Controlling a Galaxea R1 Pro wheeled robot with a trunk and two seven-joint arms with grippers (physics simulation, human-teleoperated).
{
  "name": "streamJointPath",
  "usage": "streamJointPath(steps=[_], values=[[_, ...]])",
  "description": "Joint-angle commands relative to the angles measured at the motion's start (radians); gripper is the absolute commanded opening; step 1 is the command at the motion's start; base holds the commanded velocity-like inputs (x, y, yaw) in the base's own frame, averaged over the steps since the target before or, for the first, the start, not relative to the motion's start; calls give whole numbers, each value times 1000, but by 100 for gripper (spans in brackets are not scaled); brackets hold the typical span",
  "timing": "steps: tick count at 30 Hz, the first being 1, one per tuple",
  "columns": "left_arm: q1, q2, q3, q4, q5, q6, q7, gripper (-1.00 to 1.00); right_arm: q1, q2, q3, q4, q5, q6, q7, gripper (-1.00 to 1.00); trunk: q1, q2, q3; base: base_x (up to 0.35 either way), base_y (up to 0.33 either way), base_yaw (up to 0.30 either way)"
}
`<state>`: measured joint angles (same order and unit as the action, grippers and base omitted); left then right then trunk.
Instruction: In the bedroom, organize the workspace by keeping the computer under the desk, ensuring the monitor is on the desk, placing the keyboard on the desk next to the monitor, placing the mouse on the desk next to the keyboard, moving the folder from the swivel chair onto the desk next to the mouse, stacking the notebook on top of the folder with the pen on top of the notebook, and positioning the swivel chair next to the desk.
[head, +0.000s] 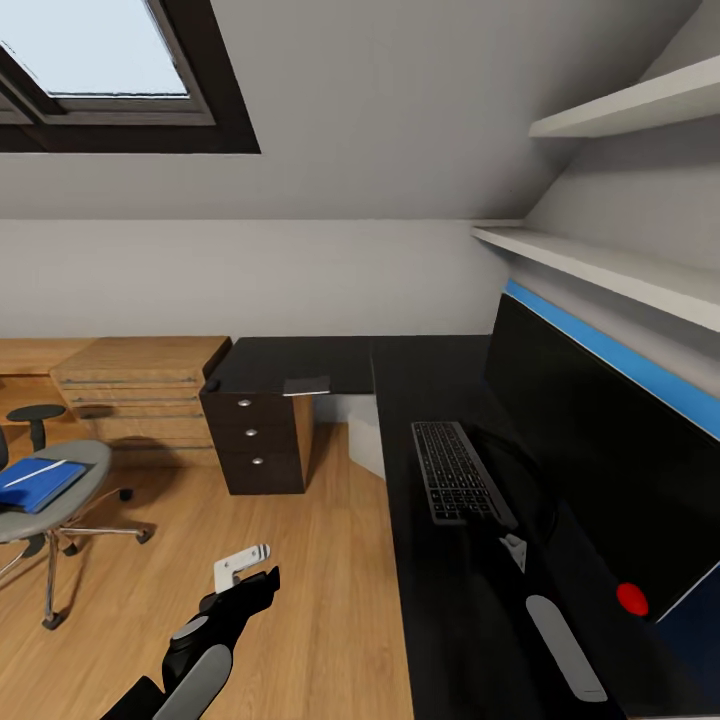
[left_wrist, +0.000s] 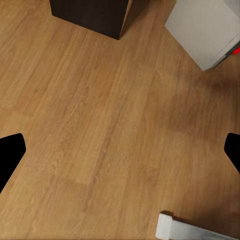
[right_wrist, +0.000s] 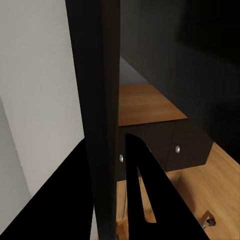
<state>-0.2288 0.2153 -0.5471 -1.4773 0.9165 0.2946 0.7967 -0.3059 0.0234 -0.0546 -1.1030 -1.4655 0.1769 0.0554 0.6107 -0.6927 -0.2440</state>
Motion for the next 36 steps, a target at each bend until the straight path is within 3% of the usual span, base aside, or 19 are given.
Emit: streamJointPath(steps=[1, 36], values=[[-1, 1, -2, -1, 4, 3, 7, 100, -1, 1, -4, 0, -9, 7, 4, -100, 0, -1, -1, 6, -2, 0], [-1, 0, -1, -8, 0, 3, 7, 100, -1, 1, -3, 0, -3, 7, -22, -100, 0, -1, -1, 38, 0, 0]])
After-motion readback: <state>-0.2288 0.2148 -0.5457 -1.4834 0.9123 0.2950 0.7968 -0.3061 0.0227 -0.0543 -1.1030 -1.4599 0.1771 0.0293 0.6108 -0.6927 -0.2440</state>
